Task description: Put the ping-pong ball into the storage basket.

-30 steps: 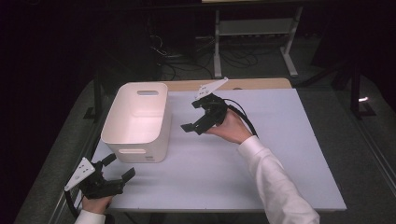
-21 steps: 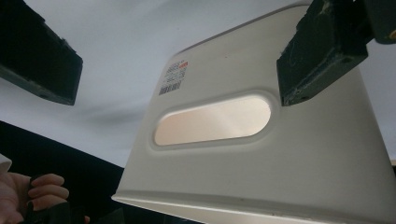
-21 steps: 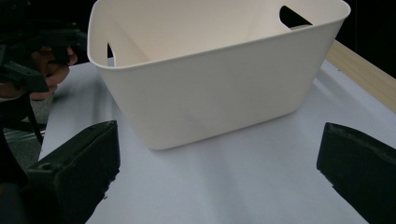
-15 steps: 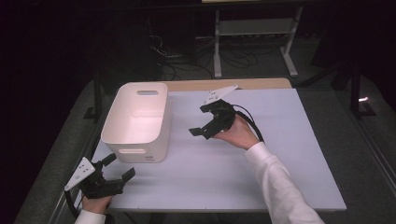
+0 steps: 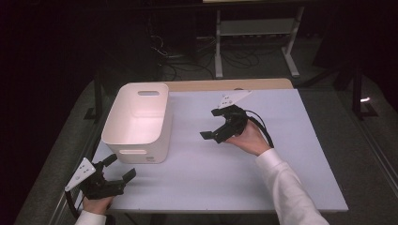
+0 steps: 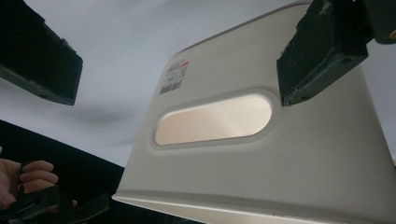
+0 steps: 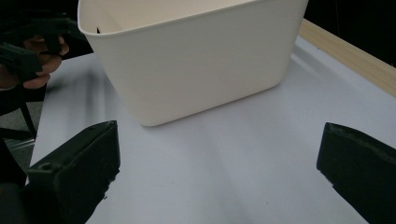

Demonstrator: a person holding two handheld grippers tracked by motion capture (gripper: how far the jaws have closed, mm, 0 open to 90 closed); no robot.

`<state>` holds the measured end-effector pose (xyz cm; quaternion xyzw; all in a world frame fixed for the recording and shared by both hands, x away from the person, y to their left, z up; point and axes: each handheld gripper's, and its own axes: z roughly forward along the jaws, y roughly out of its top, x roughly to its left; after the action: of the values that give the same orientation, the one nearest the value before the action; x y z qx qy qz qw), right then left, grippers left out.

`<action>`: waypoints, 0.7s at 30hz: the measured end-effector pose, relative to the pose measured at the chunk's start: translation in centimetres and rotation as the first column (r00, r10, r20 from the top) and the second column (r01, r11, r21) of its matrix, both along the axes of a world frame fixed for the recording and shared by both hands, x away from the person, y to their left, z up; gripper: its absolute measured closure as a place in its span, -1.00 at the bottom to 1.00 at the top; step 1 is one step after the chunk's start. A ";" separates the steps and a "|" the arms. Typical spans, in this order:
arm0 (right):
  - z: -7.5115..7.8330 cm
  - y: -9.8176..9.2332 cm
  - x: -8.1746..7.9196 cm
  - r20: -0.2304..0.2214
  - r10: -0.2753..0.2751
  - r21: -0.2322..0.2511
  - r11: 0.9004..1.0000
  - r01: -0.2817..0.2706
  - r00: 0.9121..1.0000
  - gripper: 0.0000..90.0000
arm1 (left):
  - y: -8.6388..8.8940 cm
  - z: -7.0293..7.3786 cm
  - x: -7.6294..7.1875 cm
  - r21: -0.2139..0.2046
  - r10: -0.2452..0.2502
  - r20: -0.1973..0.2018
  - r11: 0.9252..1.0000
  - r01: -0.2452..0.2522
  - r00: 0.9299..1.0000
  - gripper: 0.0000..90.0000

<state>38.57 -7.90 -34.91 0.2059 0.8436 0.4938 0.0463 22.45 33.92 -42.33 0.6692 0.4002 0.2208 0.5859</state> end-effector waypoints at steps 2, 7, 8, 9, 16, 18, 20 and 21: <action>-0.2 -0.3 -0.1 -0.006 -0.008 0.001 1.000 0.008 1.000 -1.00 | 0.0 0.0 0.0 0.003 -0.001 0.000 1.000 0.001 1.000 -1.00; -0.6 -1.1 -0.4 -0.003 -0.019 -0.003 1.000 0.019 1.000 -1.00 | 0.0 0.0 0.0 0.001 -0.003 -0.001 1.000 0.003 1.000 -1.00; -0.6 -1.2 -0.4 -0.004 -0.024 0.000 1.000 0.024 1.000 -1.00 | 0.0 0.0 0.0 0.000 -0.003 -0.001 1.000 0.003 1.000 -1.00; -0.6 -1.3 -0.4 -0.002 -0.026 -0.002 1.000 0.026 1.000 -1.00 | -0.1 0.0 0.0 -0.003 -0.004 0.000 1.000 0.004 1.000 -1.00; -1.0 -2.2 -1.0 0.002 -0.043 -0.002 0.999 0.043 0.999 -1.00 | -0.1 0.0 0.0 -0.005 -0.008 0.000 1.000 0.008 1.000 -1.00; -1.2 -2.4 -1.2 0.005 -0.045 -0.004 0.999 0.045 0.999 -1.00 | -0.1 0.0 0.0 -0.002 -0.007 0.001 1.000 0.007 1.000 -1.00; -1.3 -2.7 -1.4 0.005 -0.048 -0.002 0.999 0.048 0.999 -1.00 | -0.1 0.0 0.0 0.000 -0.006 -0.001 1.000 0.006 1.000 -1.00; -1.4 -2.9 -1.5 0.006 -0.051 -0.002 0.999 0.051 0.999 -1.00 | -0.1 0.0 0.0 0.000 -0.004 -0.001 1.000 0.004 1.000 -1.00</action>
<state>37.10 -10.81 -36.26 0.2258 0.8385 0.4921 0.0615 22.46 33.84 -42.31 0.6702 0.3991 0.2190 0.5862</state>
